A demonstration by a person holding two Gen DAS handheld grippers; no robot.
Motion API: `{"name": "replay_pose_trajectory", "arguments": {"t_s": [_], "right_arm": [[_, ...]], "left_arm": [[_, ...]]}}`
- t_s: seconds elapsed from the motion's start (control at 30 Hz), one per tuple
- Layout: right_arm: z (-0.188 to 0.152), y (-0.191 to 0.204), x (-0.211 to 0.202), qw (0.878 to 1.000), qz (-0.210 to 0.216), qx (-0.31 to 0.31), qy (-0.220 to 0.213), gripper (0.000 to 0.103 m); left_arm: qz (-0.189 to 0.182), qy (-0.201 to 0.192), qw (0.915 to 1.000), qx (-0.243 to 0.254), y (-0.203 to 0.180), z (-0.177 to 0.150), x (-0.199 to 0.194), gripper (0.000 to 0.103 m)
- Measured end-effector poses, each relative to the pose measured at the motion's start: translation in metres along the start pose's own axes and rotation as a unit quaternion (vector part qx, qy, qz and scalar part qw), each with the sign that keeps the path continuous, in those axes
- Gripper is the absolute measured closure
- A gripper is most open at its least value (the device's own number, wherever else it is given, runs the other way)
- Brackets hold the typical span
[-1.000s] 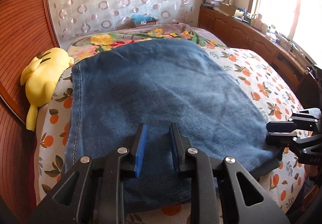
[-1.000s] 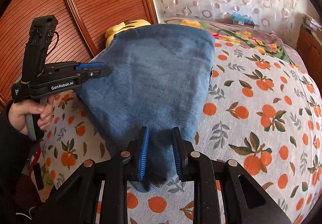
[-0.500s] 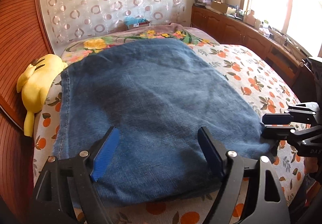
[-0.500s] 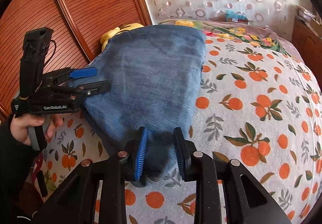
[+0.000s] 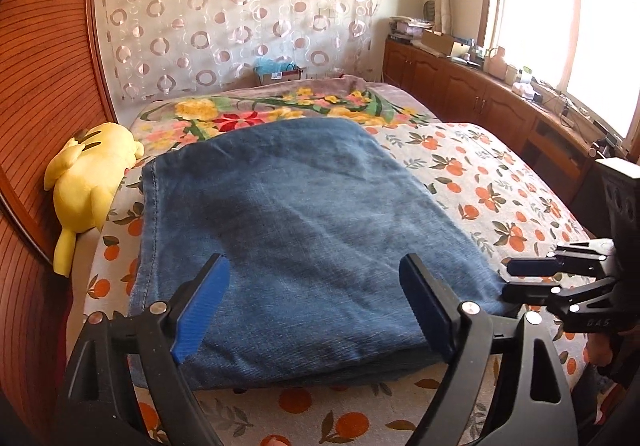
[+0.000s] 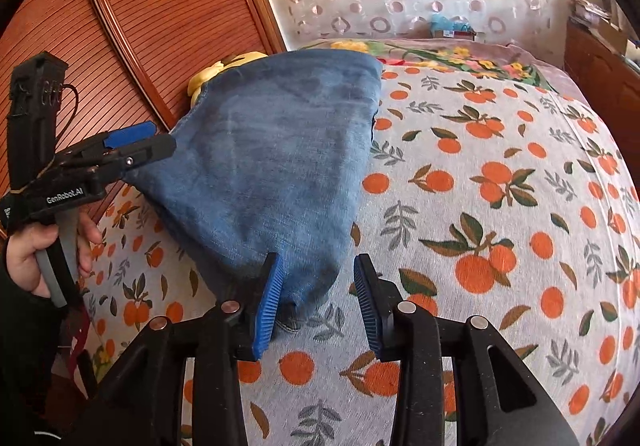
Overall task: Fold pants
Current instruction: 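Grasp the edge of the folded blue jeans with the right gripper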
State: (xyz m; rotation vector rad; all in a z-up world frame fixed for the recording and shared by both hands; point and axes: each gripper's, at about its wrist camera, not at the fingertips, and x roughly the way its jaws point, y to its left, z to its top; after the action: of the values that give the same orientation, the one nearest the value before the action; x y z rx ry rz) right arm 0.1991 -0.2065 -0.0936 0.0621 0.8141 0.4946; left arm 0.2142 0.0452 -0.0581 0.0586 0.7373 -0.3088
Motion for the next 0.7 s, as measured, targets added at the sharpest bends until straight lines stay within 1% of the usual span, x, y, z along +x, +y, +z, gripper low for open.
{"name": "replay_pose_trajectory", "arguments": {"t_s": [0.07,0.23,0.43,0.6,0.7], "right_arm": [[-0.001,-0.003,0.001,1.0,0.001,0.008,0.002,0.065],[-0.003,-0.005,0.001,1.0,0.007,0.023,0.008,0.065],[-0.007,-0.004,0.0,0.999,0.015,0.032,0.016,0.065],[-0.008,-0.001,0.0,0.999,0.028,0.034,0.022,0.065],[-0.011,0.004,0.003,0.999,0.036,0.025,0.027,0.065]], "left_arm": [[-0.003,0.0,1.0,-0.002,-0.001,0.0,-0.001,0.016],[0.009,0.005,0.9999,0.008,-0.007,-0.003,-0.001,0.016],[0.012,-0.009,0.9999,0.003,-0.011,-0.004,-0.006,0.016],[0.004,-0.009,0.9999,0.011,-0.017,0.0,-0.005,0.016],[-0.007,-0.009,0.9997,0.02,-0.025,0.009,-0.002,0.016]]}}
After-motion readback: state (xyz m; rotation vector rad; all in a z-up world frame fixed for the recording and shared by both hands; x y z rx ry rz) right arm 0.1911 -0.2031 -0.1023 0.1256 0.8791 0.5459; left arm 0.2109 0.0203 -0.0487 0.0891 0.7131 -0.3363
